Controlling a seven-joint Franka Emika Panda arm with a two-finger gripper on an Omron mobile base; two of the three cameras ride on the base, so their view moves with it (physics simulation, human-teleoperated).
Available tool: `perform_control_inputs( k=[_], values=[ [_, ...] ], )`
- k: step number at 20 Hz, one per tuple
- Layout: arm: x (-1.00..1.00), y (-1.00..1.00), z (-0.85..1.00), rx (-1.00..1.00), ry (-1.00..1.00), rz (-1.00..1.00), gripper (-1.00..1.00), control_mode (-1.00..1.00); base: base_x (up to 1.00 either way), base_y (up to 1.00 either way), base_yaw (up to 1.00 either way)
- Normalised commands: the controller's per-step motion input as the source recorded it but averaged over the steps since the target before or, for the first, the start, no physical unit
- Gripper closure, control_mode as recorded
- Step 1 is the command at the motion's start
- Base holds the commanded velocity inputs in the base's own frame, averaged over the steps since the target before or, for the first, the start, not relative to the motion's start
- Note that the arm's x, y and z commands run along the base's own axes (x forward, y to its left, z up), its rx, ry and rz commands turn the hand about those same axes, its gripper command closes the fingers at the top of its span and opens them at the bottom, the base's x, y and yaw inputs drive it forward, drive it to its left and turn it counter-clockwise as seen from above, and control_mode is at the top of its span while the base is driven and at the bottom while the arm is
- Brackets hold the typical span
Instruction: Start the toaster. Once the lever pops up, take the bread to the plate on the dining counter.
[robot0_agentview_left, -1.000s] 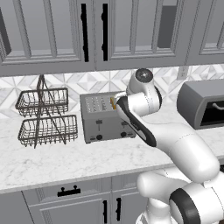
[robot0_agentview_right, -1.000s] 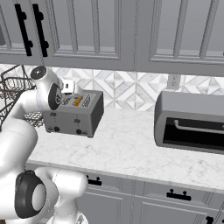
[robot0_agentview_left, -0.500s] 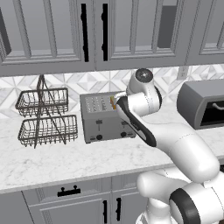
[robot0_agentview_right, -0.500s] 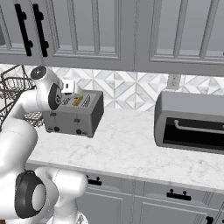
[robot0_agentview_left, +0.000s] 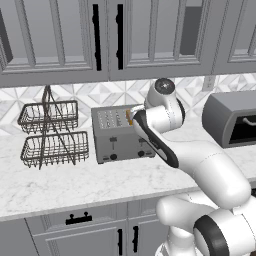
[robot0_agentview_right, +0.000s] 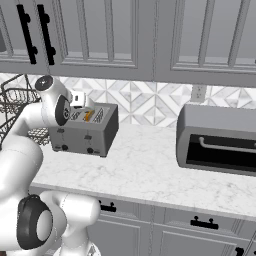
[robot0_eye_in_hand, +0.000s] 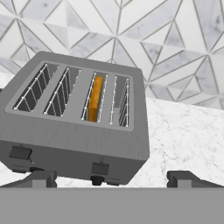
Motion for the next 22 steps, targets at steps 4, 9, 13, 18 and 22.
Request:
perform_control_inputs(
  k=[4, 9, 13, 18, 22],
  values=[
    [0.0, 0.0, 0.0, 0.0, 0.0, 0.0, -1.0, -1.0, 0.0, 0.0, 0.0],
    [0.0, 0.0, 0.0, 0.0, 0.0, 0.0, -1.0, -1.0, 0.0, 0.0, 0.0],
    [0.0, 0.0, 0.0, 0.0, 0.0, 0.0, -1.0, -1.0, 0.0, 0.0, 0.0],
    [0.0, 0.0, 0.0, 0.0, 0.0, 0.0, -1.0, -1.0, 0.0, 0.0, 0.0],
    [0.0, 0.0, 0.0, 0.0, 0.0, 0.0, -1.0, -1.0, 0.0, 0.0, 0.0]
  ],
)
